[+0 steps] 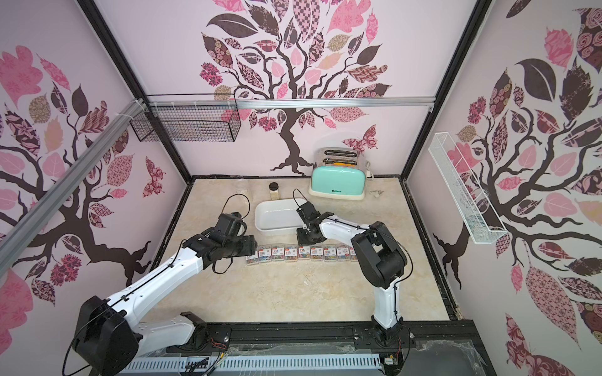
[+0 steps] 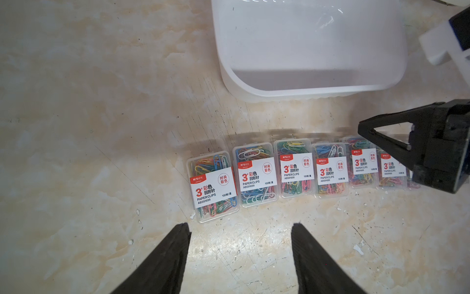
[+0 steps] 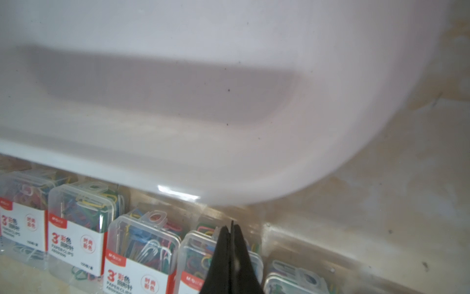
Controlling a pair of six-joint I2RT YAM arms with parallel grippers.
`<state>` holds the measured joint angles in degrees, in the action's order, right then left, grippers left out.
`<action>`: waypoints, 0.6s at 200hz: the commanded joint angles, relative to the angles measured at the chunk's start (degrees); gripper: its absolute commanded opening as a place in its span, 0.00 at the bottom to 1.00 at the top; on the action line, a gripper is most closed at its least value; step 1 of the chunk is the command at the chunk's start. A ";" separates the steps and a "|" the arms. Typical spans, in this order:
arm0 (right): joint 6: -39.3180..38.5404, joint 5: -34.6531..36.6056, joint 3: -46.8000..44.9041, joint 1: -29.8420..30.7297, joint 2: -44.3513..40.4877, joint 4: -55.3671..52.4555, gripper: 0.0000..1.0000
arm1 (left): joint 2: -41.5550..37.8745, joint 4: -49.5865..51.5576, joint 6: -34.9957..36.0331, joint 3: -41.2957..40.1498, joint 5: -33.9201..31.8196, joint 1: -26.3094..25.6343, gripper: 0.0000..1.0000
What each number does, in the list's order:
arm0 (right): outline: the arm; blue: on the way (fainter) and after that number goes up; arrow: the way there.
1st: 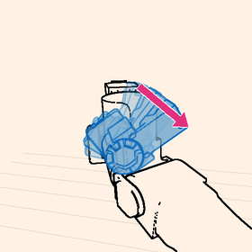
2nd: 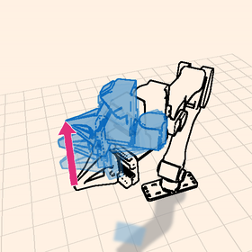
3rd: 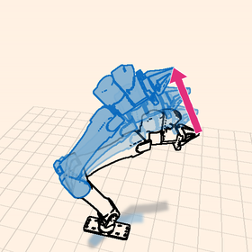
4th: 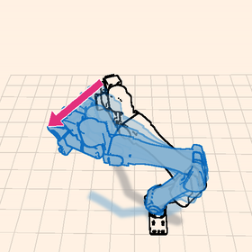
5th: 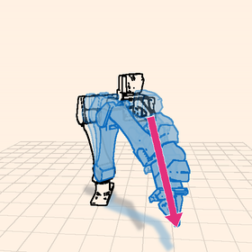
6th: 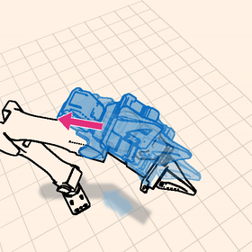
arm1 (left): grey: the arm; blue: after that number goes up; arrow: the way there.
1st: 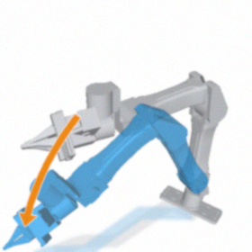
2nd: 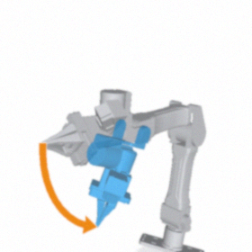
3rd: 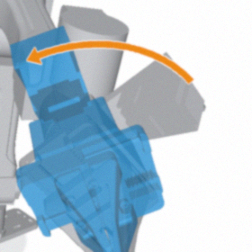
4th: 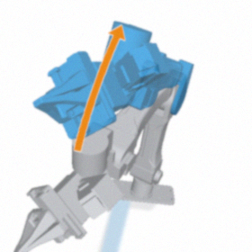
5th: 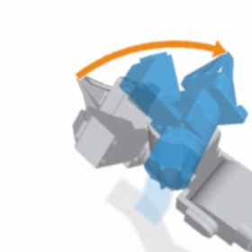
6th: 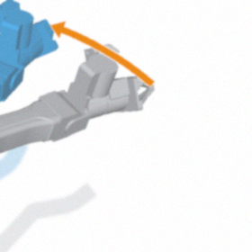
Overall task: Take the paper clips out of the storage box
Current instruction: Adjust the boxed paper clips at the center of the board.
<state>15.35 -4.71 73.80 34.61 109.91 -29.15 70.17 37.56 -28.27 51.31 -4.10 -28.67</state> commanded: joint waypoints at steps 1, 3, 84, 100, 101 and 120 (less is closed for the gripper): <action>-0.50 0.00 1.26 0.19 1.35 -0.17 0.00 | 0.70 -1.86 0.87 0.87 0.39 -0.31 0.69; -0.50 0.04 1.32 0.28 1.36 -0.24 0.00 | 0.79 -2.01 0.86 0.89 0.38 -0.31 0.69; 0.08 -0.23 -0.24 0.46 -0.57 -1.31 0.00 | 6.85 -4.49 1.82 2.63 1.61 -0.53 0.69; 0.15 -0.38 -0.23 0.47 -0.92 -1.56 0.00 | 8.52 -4.67 2.04 3.47 1.60 -0.62 0.69; 0.13 -0.43 -0.19 0.46 -0.92 -1.56 0.00 | 8.64 -4.63 2.02 3.46 1.58 -0.61 0.69; 0.41 -0.99 -0.20 0.77 -1.27 -1.84 0.00 | 10.47 -5.10 2.23 4.28 1.79 -0.77 0.69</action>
<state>15.42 -4.91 73.76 34.76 109.86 -29.58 78.81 34.26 -26.94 53.58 -2.76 -28.99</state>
